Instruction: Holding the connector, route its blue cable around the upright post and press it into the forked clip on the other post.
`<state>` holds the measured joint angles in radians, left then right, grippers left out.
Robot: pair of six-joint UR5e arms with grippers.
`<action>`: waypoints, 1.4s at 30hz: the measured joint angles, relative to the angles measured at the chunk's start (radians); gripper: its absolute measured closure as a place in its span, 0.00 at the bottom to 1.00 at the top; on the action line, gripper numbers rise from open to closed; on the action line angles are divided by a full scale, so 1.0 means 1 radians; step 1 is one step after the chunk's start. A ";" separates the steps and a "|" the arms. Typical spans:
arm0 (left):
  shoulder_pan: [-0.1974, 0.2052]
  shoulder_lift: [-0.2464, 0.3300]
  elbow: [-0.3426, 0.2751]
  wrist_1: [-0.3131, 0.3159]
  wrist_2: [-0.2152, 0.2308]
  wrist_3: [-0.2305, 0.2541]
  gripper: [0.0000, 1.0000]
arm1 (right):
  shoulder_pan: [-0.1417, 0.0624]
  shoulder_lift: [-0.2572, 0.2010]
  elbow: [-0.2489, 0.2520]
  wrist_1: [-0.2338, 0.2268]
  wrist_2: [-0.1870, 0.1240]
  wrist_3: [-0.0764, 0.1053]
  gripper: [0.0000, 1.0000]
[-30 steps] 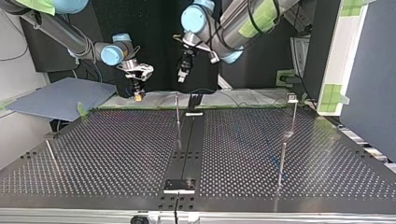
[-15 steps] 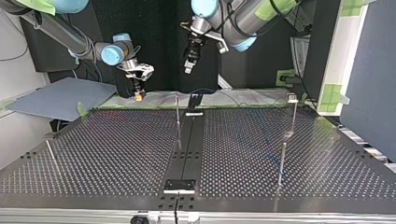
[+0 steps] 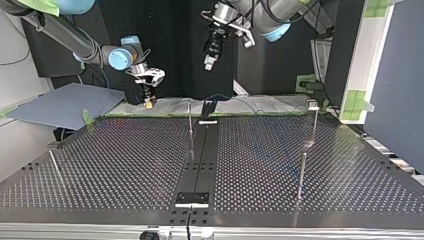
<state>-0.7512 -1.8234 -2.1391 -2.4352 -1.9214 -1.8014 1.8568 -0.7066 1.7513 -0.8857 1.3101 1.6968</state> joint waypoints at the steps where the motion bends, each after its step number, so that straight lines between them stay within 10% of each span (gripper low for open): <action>1: 0.000 0.008 -0.008 0.004 0.000 0.003 0.00 | 0.000 0.000 0.000 0.000 0.000 0.000 1.00; 12: 0.006 0.111 -0.111 0.049 -0.007 0.053 0.00 | 0.000 0.000 0.000 0.000 0.000 0.000 1.00; 28: 0.047 0.231 -0.183 0.172 0.005 -0.027 0.00 | 0.000 0.000 0.000 0.000 0.000 0.000 1.00; 42: 0.088 0.165 -0.177 0.234 0.021 -0.039 0.00 | -0.009 -0.002 -0.001 0.004 0.014 -0.006 1.00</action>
<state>-0.6629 -1.6583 -2.3158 -2.2014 -1.9001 -1.8408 1.8480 -0.7090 1.7504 -0.8813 1.3244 1.6908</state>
